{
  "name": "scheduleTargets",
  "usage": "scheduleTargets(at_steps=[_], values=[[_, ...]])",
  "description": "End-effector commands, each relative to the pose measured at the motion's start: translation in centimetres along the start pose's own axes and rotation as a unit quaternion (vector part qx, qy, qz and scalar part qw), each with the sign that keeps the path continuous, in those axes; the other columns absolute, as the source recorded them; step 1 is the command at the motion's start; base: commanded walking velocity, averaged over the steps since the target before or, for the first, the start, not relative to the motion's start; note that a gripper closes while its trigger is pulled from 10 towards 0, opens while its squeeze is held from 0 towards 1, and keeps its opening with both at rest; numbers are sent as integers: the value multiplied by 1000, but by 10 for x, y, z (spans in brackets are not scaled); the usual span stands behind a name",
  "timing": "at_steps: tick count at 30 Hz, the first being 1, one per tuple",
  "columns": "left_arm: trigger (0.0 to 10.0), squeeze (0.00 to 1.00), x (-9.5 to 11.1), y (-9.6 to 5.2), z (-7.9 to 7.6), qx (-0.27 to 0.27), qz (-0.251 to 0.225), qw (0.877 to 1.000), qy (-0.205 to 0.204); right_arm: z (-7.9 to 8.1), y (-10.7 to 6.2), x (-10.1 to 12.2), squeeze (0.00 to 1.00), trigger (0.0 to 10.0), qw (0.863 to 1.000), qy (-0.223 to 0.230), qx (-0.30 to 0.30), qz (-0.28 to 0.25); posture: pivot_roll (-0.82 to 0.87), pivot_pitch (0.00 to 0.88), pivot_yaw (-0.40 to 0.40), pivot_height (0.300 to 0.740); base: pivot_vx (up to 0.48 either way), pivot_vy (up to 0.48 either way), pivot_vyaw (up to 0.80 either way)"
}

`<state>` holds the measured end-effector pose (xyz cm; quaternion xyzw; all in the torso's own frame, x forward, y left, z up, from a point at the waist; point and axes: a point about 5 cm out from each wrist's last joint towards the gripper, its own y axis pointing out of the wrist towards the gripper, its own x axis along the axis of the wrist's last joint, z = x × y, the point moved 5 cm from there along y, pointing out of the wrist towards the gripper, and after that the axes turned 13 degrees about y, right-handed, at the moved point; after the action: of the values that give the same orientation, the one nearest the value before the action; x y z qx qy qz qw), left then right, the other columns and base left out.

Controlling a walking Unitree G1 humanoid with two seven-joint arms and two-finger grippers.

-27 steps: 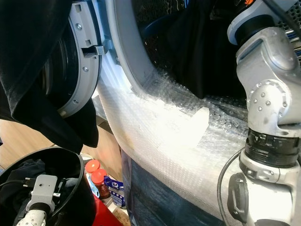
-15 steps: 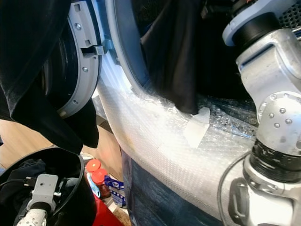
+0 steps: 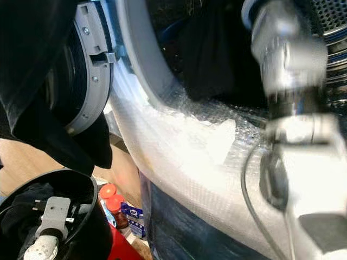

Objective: Clothes washing

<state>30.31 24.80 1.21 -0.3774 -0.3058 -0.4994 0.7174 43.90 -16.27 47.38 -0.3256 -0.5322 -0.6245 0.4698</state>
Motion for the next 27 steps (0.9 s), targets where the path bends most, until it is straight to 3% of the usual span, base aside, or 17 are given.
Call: scheduleTargets(at_steps=[1,3,7,8,11,14,16,17,19,20,21,22,24,27], values=[[10000,0,-8,-2,-13,-26,17,999,8,-5,3,14,0,10000,1000,-11,-22,-18,-65,0,40,740,0,0,0],[10000,0,-10,-1,-15,-28,22,999,9,-2,5,19,0,10000,999,-35,-26,-20,-68,0,40,740,0,0,0],[10000,0,-11,-1,-20,-41,27,999,11,35,7,-14,0,10000,990,-109,76,50,-72,0,33,740,0,0,0],[10000,0,-12,-1,-24,-48,31,998,10,35,8,-15,0,10000,987,-136,66,53,-72,0,33,740,0,0,0],[10000,0,-14,-2,-27,-55,34,998,10,28,9,-3,0,10000,992,-110,39,42,-70,0,28,740,0,0,0],[10000,0,-15,-2,-27,-52,35,998,11,11,8,36,0,10000,996,-85,-13,-24,-68,0,25,740,0,0,0],[10000,0,-16,-3,-25,-45,36,998,8,-5,4,64,0,10000,990,-87,-67,-86,-63,0,20,740,0,0,0],[10000,0,-17,-3,-24,-44,36,998,8,-7,3,66,0,10000,989,-91,-71,-89,-63,0,20,740,0,0,0],[10000,0,-17,-3,-24,-43,36,998,7,-4,5,55,0,10000,987,-126,-67,-76,-62,0,21,740,0,0,0],[10000,0,-17,-3,-24,-44,36,998,7,5,8,36,0,10000,989,-137,-33,-40,-62,0,21,740,0,0,0],[10000,0,-17,-3,-25,-47,36,998,8,19,10,-13,0,10000,990,-131,21,50,-82,0,22,740,0,0,0],[10000,0,-17,-3,-25,-47,36,998,8,19,10,-13,0,10000,990,-131,21,50,-82,0,22,740,0,0,0],[10000,0,-17,-3,-27,-54,37,998,10,29,5,-64,0,10000,983,-113,59,135,-82,0,22,740,0,0,0],[10000,0,-15,-2,-28,-55,35,998,10,24,8,-41,0,10000,991,-88,33,100,-78,0,25,740,0,0,0]])
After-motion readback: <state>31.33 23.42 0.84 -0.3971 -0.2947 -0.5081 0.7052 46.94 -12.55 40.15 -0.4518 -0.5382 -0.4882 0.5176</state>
